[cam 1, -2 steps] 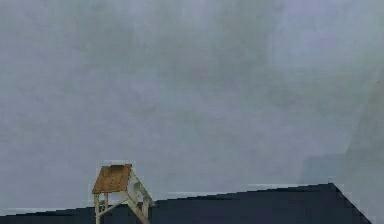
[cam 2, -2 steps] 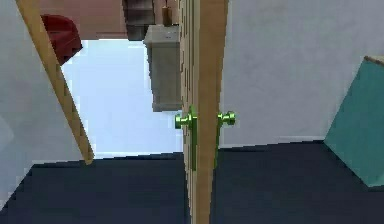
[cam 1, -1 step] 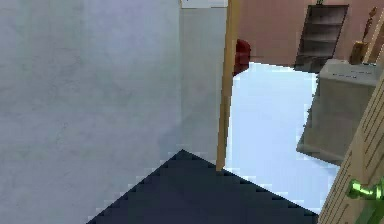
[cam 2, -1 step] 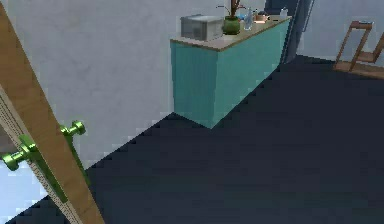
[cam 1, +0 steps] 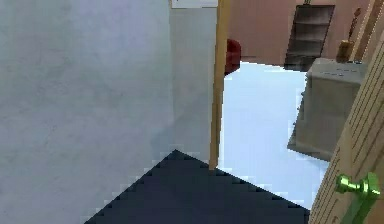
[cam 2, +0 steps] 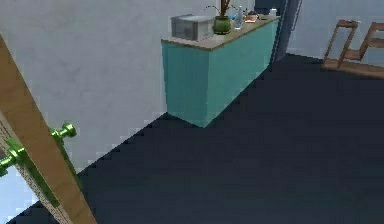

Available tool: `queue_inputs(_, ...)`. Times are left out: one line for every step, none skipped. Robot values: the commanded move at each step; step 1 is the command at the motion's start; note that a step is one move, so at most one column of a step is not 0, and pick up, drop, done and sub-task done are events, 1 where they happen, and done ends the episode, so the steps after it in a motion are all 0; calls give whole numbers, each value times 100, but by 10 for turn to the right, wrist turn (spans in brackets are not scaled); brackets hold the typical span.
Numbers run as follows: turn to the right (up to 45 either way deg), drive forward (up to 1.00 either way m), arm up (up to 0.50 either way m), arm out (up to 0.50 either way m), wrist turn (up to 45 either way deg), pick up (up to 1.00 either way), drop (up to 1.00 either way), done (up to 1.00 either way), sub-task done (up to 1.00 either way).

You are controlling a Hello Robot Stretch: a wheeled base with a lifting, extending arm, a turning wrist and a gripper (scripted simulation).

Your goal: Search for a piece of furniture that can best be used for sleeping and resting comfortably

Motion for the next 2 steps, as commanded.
queue_inputs(-360, 0, 0, 0, 0, 0, 0, 0, 0)
queue_inputs(0, 45, 0, 0, 0, 0, 0, 0, 0)
